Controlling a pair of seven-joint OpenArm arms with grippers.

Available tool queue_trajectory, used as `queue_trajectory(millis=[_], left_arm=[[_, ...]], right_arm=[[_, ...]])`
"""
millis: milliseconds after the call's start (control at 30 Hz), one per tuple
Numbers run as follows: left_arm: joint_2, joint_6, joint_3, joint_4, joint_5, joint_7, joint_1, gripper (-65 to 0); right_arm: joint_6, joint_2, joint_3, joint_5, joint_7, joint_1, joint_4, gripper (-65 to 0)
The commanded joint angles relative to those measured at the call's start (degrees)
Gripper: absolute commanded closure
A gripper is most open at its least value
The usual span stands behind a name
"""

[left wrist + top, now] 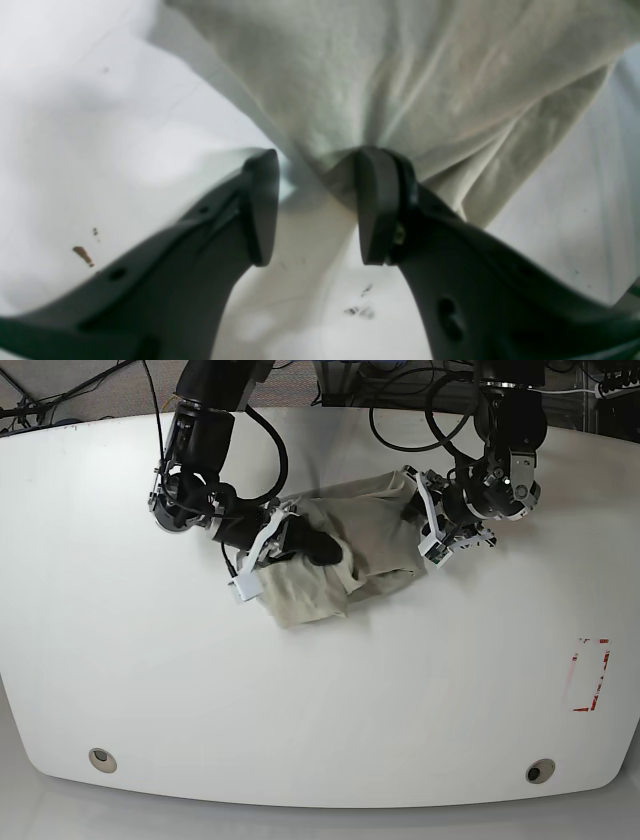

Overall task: Fold the T-shirt properly
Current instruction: 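Fold the shirt bundle over again with both grippers, compacting it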

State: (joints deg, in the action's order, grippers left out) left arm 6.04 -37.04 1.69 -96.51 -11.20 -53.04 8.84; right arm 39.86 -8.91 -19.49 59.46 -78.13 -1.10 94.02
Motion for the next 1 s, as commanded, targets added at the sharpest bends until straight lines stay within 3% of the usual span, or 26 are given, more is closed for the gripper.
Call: queue_trajectory(millis=[0, 233, 500, 567, 767, 967], left_arm=[[0.0, 0.1, -0.2, 1.3, 0.2, -0.9, -0.3, -23.7], [0.0, 0.1, -0.2, 2.4, 0.0, -0.8, -1.7, -23.7], [-0.6, -0.2, -0.1, 1.3, -0.2, -0.8, -1.7, -23.7], [-1.6, -0.2, 0.1, 1.3, -0.1, -0.8, -1.7, -23.7], [-2.4, -0.3, 0.2, 1.4, -0.1, -0.6, -1.8, -23.7], [-4.2, -0.3, 0.2, 1.3, -0.3, -0.5, -1.8, -23.7]], right_arm=[[0.1, -0.1, 1.9, 2.0, 2.2, 1.4, 1.0, 0.0], [0.1, 0.7, 10.9, 0.2, 10.0, 1.2, -0.3, 0.0], [0.1, 1.6, 12.1, -7.6, 13.7, 1.4, -0.8, -0.6], [0.1, 1.6, 12.1, -9.7, 13.8, 2.4, -0.9, -5.9], [0.1, 1.6, 12.1, -15.9, 13.9, 2.9, -0.8, -30.0], [0.1, 2.4, 16.5, -17.2, 13.9, 3.7, -0.3, -45.5]])
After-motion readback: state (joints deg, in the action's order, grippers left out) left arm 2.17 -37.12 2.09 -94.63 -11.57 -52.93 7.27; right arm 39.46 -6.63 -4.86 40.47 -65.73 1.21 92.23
